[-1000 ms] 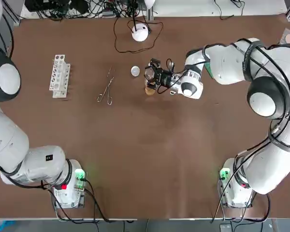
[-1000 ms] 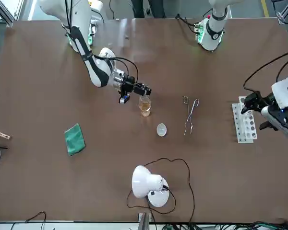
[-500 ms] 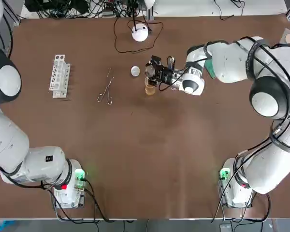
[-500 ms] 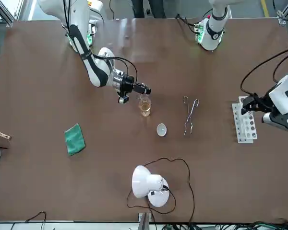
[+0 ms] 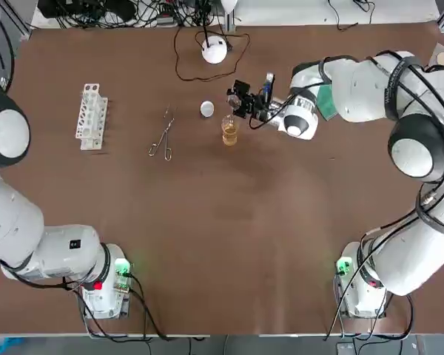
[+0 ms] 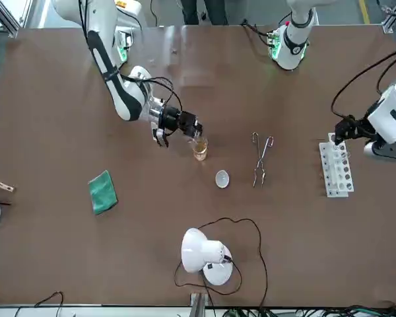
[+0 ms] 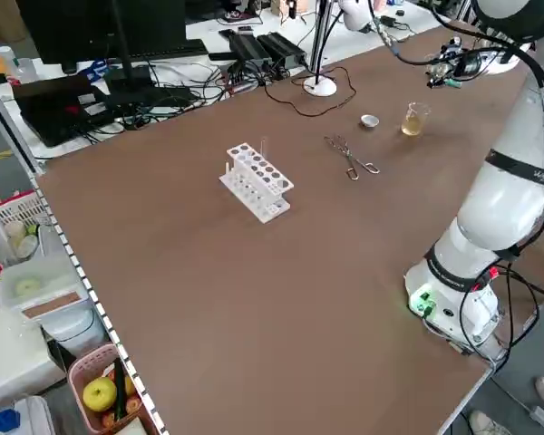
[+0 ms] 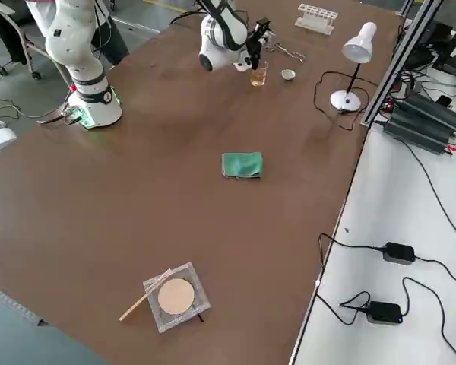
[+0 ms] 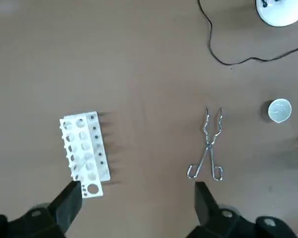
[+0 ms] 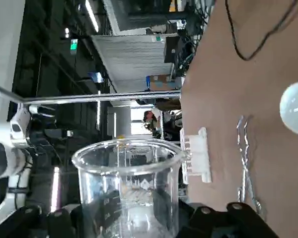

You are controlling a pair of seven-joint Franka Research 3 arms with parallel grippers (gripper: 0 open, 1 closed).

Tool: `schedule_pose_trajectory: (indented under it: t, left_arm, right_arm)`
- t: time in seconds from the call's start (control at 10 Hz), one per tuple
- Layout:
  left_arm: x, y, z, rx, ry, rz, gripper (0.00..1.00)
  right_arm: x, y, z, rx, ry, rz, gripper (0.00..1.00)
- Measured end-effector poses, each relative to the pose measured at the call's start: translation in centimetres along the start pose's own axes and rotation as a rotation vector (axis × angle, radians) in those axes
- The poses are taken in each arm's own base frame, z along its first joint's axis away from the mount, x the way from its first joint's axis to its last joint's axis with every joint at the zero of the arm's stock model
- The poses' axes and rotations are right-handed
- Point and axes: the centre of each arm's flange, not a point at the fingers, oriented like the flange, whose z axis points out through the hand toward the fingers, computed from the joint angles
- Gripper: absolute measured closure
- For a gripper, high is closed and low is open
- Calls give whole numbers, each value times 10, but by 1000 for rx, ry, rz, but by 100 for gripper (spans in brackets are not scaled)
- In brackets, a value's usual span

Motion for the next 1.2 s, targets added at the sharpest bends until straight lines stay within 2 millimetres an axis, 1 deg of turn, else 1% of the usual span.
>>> schedule_pose_trajectory:
  t: [0.2, 0.3, 0.4, 0.6, 0.7, 0.9, 1.0, 1.2]
  left_arm:
    - [-16, 2, -18, 7, -10, -4, 0]
    - [-22, 4, -24, 11, -18, -4, 0]
    - [-25, 7, -22, 15, -31, -17, 0]
    - [-24, 13, -13, 22, -46, -39, 0]
    - [-21, 13, -12, 22, -23, -44, 0]
    - [-8, 10, -5, 22, 38, -50, 0]
    - [-4, 10, -1, 21, 48, -51, 0]
    - [-3, 10, -2, 21, 52, -50, 0]
  right_arm:
    - [2, 4, -5, -10, 2, -177, 61]
    - [1, 6, -7, -15, -1, -276, 61]
    - [-1, 8, -9, -20, -6, -367, 61]
    - [-5, 14, -15, -34, -15, -519, 61]
    - [-7, 17, -17, -39, -20, -596, 61]
    - [-11, 24, -23, -52, -32, -729, 61]
    - [-12, 26, -27, -57, -38, -796, 61]
    - [-5, 29, -34, -61, -53, -951, 61]
